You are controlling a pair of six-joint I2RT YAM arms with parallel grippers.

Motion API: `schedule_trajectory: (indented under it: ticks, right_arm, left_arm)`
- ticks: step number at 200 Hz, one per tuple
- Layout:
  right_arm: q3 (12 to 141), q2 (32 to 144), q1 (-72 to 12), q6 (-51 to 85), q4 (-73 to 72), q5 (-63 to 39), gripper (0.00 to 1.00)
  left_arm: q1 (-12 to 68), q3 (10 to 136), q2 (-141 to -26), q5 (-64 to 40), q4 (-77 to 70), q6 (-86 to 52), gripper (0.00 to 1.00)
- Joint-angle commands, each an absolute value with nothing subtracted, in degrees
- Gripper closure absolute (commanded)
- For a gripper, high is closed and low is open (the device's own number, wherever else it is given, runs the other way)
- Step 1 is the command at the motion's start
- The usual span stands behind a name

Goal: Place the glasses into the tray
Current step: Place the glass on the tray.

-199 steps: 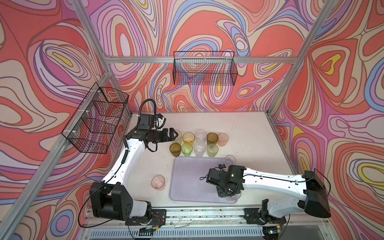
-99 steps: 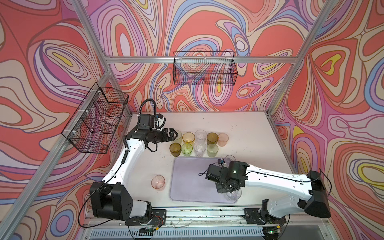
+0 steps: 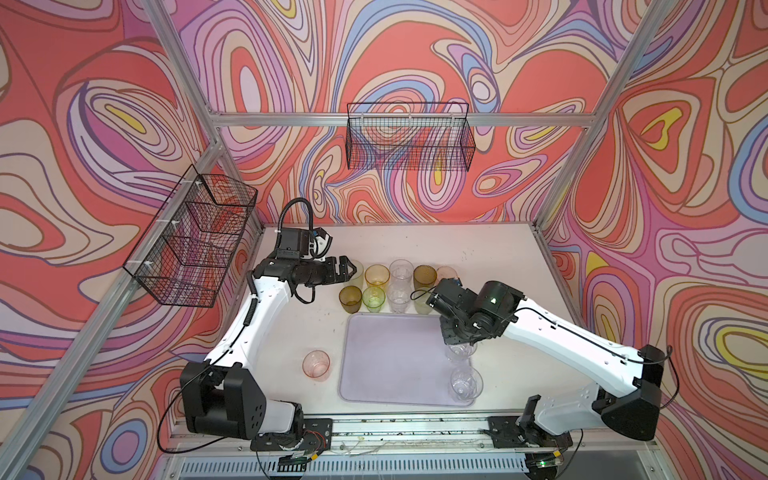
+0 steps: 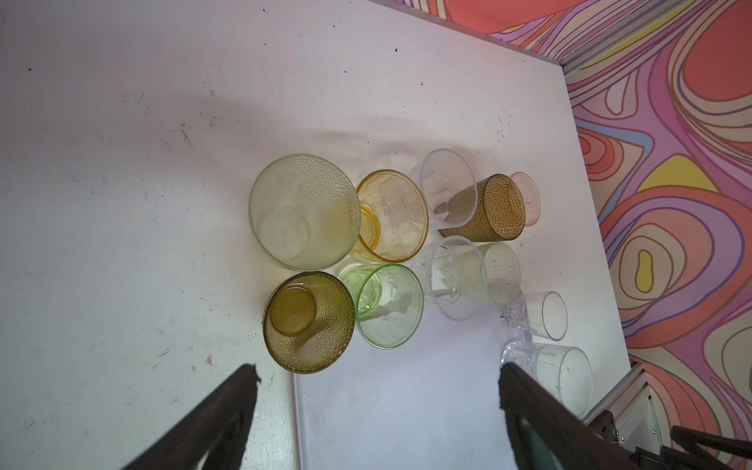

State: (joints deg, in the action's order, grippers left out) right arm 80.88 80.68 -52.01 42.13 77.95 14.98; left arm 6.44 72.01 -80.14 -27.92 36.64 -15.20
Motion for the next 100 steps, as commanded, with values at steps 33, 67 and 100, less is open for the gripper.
schedule_trajectory:
  ticks: [33, 67, 100]
  right_arm:
    - [84.96, 83.87, -42.58, 29.45, 72.29, 14.77, 0.68]
    - [86.88, 87.56, -35.27, 24.19, 67.75, 12.25, 0.68]
    - [87.98, 91.59, -29.08, 20.88, 63.95, 9.74, 0.68]
  left_arm:
    - [6.72, 72.95, -80.16, -28.65, 37.62, -14.70, 0.05]
    - [6.72, 72.86, -80.63, -30.43, 37.00, -15.20, 0.05]
    - [6.63, 72.73, -80.68, -29.03, 37.42, -14.81, 0.05]
